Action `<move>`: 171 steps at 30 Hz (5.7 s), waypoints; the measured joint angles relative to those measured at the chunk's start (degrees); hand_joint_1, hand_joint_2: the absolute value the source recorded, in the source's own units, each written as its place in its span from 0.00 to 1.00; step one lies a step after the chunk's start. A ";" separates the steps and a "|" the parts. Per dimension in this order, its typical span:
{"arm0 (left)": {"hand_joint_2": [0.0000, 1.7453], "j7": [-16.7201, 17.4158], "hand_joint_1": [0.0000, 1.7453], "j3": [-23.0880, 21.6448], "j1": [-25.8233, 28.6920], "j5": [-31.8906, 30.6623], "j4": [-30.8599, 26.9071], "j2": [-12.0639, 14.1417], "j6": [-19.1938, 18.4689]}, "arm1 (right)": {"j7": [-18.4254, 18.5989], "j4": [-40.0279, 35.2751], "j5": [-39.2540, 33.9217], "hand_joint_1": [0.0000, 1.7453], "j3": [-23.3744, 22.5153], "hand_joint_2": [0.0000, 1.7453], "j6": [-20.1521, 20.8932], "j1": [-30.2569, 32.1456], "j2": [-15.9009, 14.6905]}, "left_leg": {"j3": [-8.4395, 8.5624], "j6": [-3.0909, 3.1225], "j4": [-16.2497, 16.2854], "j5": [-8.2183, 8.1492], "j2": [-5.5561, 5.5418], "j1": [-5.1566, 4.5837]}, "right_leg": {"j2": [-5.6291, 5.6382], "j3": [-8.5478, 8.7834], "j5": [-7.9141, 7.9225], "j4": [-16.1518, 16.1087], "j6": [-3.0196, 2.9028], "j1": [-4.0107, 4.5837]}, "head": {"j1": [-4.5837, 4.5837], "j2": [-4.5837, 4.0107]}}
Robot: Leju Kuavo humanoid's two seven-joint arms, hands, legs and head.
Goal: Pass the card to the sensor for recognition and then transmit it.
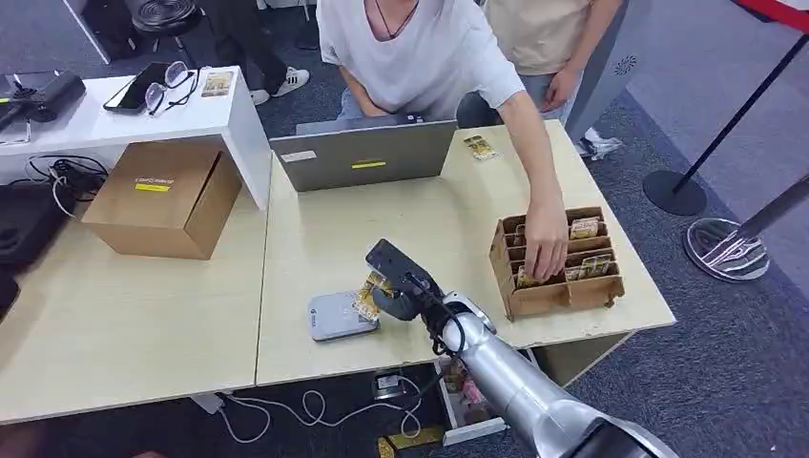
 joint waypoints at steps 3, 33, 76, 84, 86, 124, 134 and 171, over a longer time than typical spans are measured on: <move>0.00 0.00 0.00 0.00 0.00 0.00 0.00 -0.07 0.09 | 0.00 0.66 0.02 1.00 -0.46 1.00 0.00 0.65 0.00 | -0.01 0.00 0.00 0.00 0.00 0.00 | 0.00 0.00 0.00 0.00 0.00 0.00 | -0.02 0.00; 0.00 2.60 0.00 0.11 -0.80 0.11 0.00 -0.77 -0.11 | 3.87 4.46 4.79 1.00 -0.27 1.00 4.26 0.39 4.37 | -0.02 0.00 0.00 0.00 0.01 0.01 | 0.01 0.01 0.00 0.00 0.00 0.00 | -0.02 0.00; 0.00 1.88 0.00 1.51 -0.54 0.20 0.00 -0.61 -1.99 | 5.25 5.33 0.63 1.00 -0.15 1.00 5.79 -1.21 5.44 | 0.00 0.00 0.00 0.00 0.00 0.01 | 0.00 0.00 0.00 0.00 0.00 0.00 | -0.02 0.00; 0.00 1.51 0.00 1.51 -0.51 0.20 0.00 -0.52 -2.12 | 5.49 4.44 0.48 1.00 -0.77 1.00 5.79 -1.23 5.44 | 0.00 0.00 0.00 0.00 0.00 0.01 | 0.00 0.00 0.00 0.00 0.00 0.00 | -0.02 0.00; 0.00 1.51 0.00 1.51 -0.49 0.20 0.00 -0.50 -2.12 | 5.64 4.31 0.48 1.00 -0.77 1.00 5.77 -1.24 5.44 | 0.00 0.00 0.00 0.00 0.00 0.01 | 0.00 0.00 0.00 0.00 0.00 0.00 | -0.02 0.00; 0.00 1.97 0.00 2.43 -0.52 0.20 -0.02 -0.17 -4.13 | 6.49 6.41 0.52 1.00 -0.72 1.00 1.20 -1.53 6.80 | -0.01 0.00 0.00 0.00 0.00 0.01 | 0.00 0.00 0.00 0.00 0.00 0.01 | -0.02 0.00; 0.00 1.79 0.00 2.43 -0.49 0.20 -0.02 0.33 -5.05 | 12.20 7.70 0.17 1.00 -0.81 1.00 -2.65 -1.52 6.80 | -0.01 0.00 0.00 0.00 0.00 0.01 | 0.00 0.00 0.00 0.00 0.00 0.01 | 0.00 0.00; 0.00 0.42 0.00 2.43 -0.42 0.28 -0.13 0.50 -3.66 | 10.36 -3.22 -3.06 1.00 -3.06 1.00 2.79 3.77 3.43 | 0.02 -0.01 0.00 0.00 0.01 0.01 | 0.01 0.00 0.00 0.00 0.00 0.02 | 0.00 0.00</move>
